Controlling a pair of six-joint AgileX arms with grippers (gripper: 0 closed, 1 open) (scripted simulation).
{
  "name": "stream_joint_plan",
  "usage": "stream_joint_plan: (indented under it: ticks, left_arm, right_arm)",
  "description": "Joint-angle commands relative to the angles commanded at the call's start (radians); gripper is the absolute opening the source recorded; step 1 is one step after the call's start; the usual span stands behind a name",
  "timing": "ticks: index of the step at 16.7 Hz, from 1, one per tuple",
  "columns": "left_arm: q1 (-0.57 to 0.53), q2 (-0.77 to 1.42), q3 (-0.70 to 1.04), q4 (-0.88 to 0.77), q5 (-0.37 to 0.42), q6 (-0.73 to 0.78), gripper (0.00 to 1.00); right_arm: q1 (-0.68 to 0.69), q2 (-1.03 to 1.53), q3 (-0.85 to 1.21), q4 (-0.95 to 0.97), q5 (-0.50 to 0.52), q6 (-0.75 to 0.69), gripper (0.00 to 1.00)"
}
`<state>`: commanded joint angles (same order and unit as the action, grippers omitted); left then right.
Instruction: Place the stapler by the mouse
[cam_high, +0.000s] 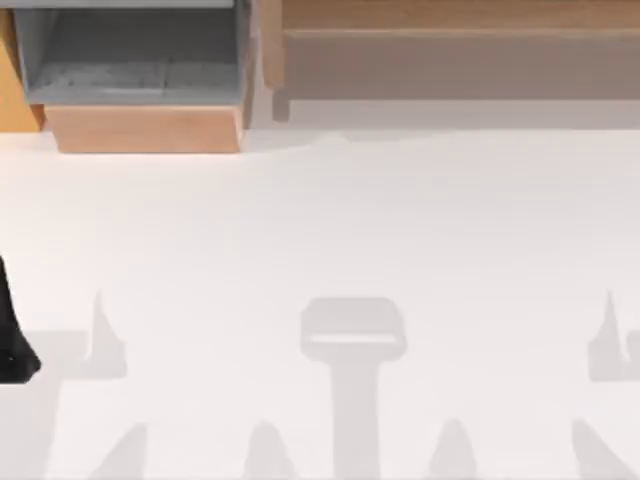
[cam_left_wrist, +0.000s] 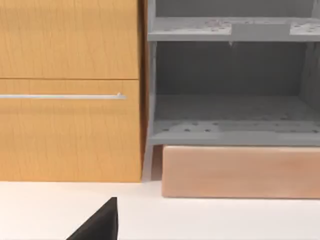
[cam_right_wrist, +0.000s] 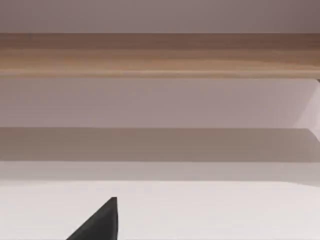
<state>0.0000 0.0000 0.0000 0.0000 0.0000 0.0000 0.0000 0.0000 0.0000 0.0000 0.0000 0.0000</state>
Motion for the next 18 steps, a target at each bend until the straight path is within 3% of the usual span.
stream_joint_plan:
  ticks: [4,8,18]
  left_arm:
    - [0.000,0.000,0.000,0.000,0.000,0.000,1.00]
    - [0.000,0.000,0.000,0.000,0.000,0.000,1.00]
    - [0.000,0.000,0.000,0.000,0.000,0.000,1.00]
  right_arm:
    - [-0.004,0.032,0.028,-0.023,-0.003,-0.003,1.00]
    - [-0.033,0.223,0.181,-0.144,-0.008,-0.013,1.00]
    - [-0.180,1.180,0.811,-0.646,-0.005,-0.038,1.00]
